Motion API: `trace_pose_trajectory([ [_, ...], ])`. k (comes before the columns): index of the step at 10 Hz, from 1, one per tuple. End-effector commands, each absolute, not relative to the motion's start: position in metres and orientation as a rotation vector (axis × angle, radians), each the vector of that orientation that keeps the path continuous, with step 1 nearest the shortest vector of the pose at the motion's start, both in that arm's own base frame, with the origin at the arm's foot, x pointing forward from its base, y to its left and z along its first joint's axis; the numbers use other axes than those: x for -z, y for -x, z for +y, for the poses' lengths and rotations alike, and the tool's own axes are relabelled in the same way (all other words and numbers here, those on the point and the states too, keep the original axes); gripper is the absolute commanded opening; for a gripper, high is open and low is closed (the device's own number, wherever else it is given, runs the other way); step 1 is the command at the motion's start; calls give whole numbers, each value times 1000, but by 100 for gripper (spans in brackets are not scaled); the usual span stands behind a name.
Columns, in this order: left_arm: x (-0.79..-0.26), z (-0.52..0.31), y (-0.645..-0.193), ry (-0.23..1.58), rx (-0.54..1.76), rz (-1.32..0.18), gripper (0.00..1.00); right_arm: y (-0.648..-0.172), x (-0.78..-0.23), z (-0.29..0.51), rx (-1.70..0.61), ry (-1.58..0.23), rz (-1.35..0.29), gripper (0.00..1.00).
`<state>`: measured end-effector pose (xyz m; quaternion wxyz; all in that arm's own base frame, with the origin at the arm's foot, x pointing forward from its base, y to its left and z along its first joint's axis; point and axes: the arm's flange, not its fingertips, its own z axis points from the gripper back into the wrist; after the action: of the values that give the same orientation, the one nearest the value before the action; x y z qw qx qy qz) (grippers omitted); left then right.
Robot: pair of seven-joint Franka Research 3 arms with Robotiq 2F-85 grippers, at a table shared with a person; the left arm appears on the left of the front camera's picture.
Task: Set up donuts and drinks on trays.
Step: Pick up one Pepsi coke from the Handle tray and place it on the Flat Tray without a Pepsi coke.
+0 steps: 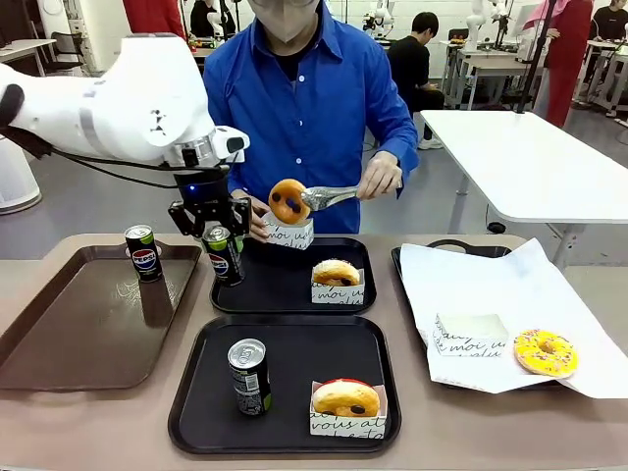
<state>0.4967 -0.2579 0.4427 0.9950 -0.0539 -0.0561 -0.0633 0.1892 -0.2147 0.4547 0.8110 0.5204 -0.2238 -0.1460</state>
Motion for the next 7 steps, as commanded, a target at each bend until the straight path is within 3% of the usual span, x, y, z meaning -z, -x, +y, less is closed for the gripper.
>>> trace_pose_trajectory([
  [1,-436,-265,-510,76,137,-151,58,-191,-455,-217,299,-1134,-501,100],
  [4,-433,-255,-509,-14,147,-90,58,-191,-455,-217,299,-1134,-501,100],
  [6,-482,-189,-467,-94,244,-50,58,-191,-455,-217,299,-1134,-501,100],
  [7,-499,-151,-455,-35,257,-46,58,-191,-455,-217,299,-1134,-501,100],
])
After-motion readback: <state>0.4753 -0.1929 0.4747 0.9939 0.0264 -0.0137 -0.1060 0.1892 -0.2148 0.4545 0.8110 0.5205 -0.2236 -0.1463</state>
